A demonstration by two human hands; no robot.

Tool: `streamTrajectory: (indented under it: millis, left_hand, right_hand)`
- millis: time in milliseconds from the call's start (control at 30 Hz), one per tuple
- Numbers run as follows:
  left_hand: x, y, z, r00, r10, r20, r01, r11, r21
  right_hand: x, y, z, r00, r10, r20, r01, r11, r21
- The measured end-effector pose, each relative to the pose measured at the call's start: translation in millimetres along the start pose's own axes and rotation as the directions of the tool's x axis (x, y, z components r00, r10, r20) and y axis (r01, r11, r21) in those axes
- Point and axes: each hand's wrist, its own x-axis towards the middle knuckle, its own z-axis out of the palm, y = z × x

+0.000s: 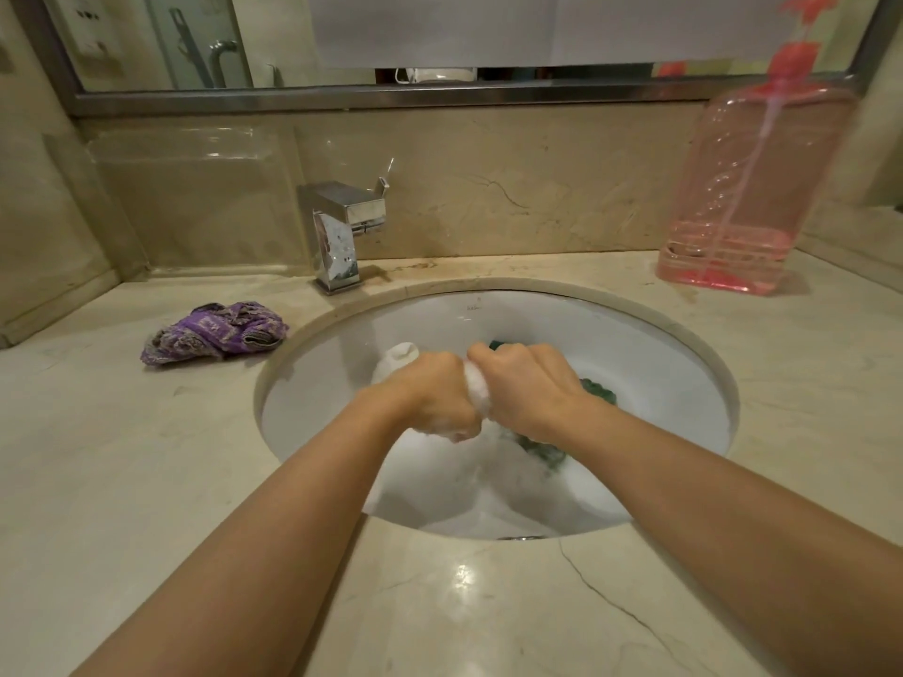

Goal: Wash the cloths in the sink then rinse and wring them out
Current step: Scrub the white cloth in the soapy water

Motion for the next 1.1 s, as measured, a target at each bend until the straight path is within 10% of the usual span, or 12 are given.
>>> streamTrajectory:
  millis: [133,467,633,767,933,1100]
  left_hand:
    - [-11.5,-5.5,-8.5,0.982,0.043,0.184,0.033,0.919,-0.394]
    - [-4.8,-3.2,-16.4,0.951,0.168,0.261,-0.008,0.854,-0.520]
    - [-2.2,-7.2,-34.0,0.998,0.063,-0.013,-0.064,0.998,-0.028]
    - [0.4,-10.1,-24.3,0.931,0.278,-0.238,-0.098,0.816,0.570]
    - [14.9,-25.2,-4.5,0.652,0.656,-0.381,-0.300,0.684,0.665]
    - [23.5,-28.2,0.3,0.761,0.558,-0.330,-0.270,0.736,0.621]
  right_hand:
    - [-3.7,0.6,-8.4,0.991,-0.103,-0.083,0.095,0.991,-0.095]
    - [-4.4,12.1,-15.2,0.941,-0.172,-0.291,0.138,0.981,-0.134]
    - [3.3,-5.4,-13.1,0.984,0.158,-0.083,-0.145,0.979,0.146]
    - [13.0,4.4,2.4,0.922,0.302,0.243,-0.383,0.804,0.455]
    - [12.0,29.7,4.9,0.859,0.000,0.512,-0.511,0.042,0.858]
    - [14.0,20.9,10.2,0.858,0.001,0.513,-0.508,0.140,0.850]
